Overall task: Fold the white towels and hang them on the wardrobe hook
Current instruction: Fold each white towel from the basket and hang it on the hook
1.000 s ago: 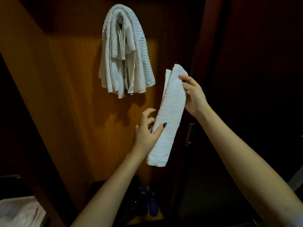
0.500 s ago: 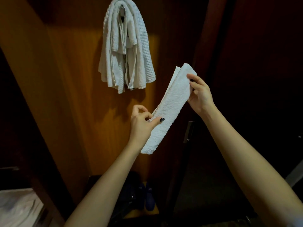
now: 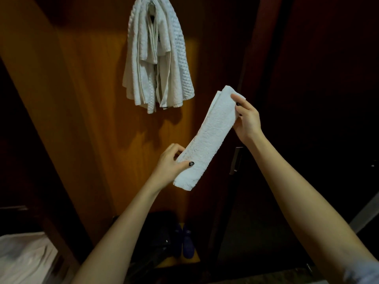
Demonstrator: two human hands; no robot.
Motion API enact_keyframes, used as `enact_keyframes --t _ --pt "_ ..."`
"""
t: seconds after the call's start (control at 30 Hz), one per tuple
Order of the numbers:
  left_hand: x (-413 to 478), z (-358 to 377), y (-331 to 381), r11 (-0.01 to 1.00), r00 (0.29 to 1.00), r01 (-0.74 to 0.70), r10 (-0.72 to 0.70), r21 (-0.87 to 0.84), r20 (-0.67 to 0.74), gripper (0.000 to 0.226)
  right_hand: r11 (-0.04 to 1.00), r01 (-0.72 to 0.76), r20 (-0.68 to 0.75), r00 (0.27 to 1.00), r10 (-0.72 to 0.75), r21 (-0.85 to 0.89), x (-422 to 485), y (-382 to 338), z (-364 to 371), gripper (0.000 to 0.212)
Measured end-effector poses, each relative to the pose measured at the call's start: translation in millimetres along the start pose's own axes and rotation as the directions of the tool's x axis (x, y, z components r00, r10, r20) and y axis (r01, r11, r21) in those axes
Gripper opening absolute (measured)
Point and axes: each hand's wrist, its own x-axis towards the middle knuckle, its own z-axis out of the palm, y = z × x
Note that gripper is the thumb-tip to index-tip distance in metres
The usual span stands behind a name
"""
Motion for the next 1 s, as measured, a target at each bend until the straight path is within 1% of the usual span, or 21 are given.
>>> enact_keyframes --t 0.07,0.13,0.17,0.2,0.3,0.37,0.43,0.53,0.6,0.67,0.7,0.73,0.77,0.8,0.83,0.9,0.93,1.0 --pt "-6.3 -4.8 -5.1 0.997 0.998 0.0 0.004 -0.077 0.061 0.023 1.0 0.002 -0.02 1.0 -0.002 0.009 -0.3 -1.0 -4.1 0.035" --pt "-9.9 -6.7 -8.9 0.997 0.995 -0.002 0.01 -0.082 0.099 0.021 1.0 -0.004 -0.023 1.0 0.005 0.023 -1.0 -1.6 -6.0 0.034" --pt "-10.6 -6.4 -10.9 0.997 0.995 -0.006 0.013 -0.071 0.096 0.02 1.0 -0.006 -0.019 1.0 0.007 0.03 -1.2 -1.9 -6.5 0.034" --pt "-11.3 -6.2 -12.5 0.999 0.997 -0.019 0.022 -0.041 0.074 0.019 0.999 -0.006 -0.017 1.0 0.007 0.037 -1.2 -1.6 -6.7 0.035" --pt "-12.0 -7.5 -16.3 0.997 0.996 -0.054 0.058 0.054 -0.066 0.018 0.999 -0.003 -0.016 1.0 0.004 0.048 -0.6 -0.3 -6.2 0.036" --pt "-14.4 -12.8 -16.4 0.996 0.992 -0.079 0.083 0.045 -0.096 0.031 1.0 -0.012 -0.018 1.0 0.012 0.019 -1.2 3.1 -7.4 0.038" --pt "-16.1 -21.7 -16.2 0.994 0.993 -0.098 0.102 0.054 -0.062 0.042 0.998 -0.009 -0.018 1.0 0.008 -0.06 -3.2 8.6 -9.7 0.041" --pt "-11.7 -38.7 -15.7 0.988 0.996 -0.089 0.087 0.128 0.014 0.042 0.982 0.03 -0.02 0.999 -0.035 -0.185 -6.1 16.8 -10.5 0.041" --pt "-6.6 -47.9 -12.4 0.98 0.995 -0.075 0.062 0.185 0.077 0.035 0.973 0.053 -0.044 0.997 -0.065 -0.225 -8.2 21.8 -9.2 0.041" --pt "2.3 -59.1 -7.7 0.963 0.983 -0.086 0.04 0.255 0.181 0.019 0.964 0.089 -0.059 0.993 -0.107 -0.249 -10.4 24.2 -4.7 0.042" --pt "10.1 -66.5 -3.9 0.952 0.974 -0.1 0.035 0.289 0.224 0.015 0.958 0.116 -0.055 0.989 -0.135 -0.263 -7.5 23.6 -1.3 0.043" --pt "19.9 -75.4 0.2 0.95 0.971 -0.105 0.034 0.294 0.237 0.018 0.945 0.146 -0.046 0.985 -0.166 -0.291 -2.9 19.8 2.1 0.044" --pt "24.0 -81.6 1.8 0.956 0.978 -0.092 0.035 0.277 0.205 0.02 0.931 0.168 -0.051 0.98 -0.194 -0.323 -2.6 19.2 1.7 0.046" --pt "34.1 -92.7 12.1 0.967 0.989 -0.082 0.05 0.239 0.137 0.021 0.92 0.212 -0.064 0.967 -0.246 -0.329 2.0 9.3 4.5 0.047" --pt "40.2 -103.0 19.7 0.98 0.997 -0.069 0.06 0.188 0.053 0.02 0.915 0.229 -0.069 0.962 -0.266 -0.331 6.5 2.9 6.6 0.045" --pt "43.5 -116.1 21.7 0.998 0.994 -0.001 0.007 0.056 -0.107 0.023 0.917 0.212 -0.068 0.966 -0.249 -0.338 12.0 -1.7 10.3 0.039" --pt "45.3 -122.1 24.8 1.0 0.985 0.014 -0.009 0.028 -0.17 0.024 0.92 0.222 -0.04 0.968 -0.248 -0.324 13.8 -5.1 12.1 0.037" --pt "55.2 -135.8 34.0 0.998 0.968 0.015 0.0 0.06 -0.251 0.022 0.926 0.237 0.014 0.97 -0.244 -0.294 20.7 -17.0 18.6 0.033"
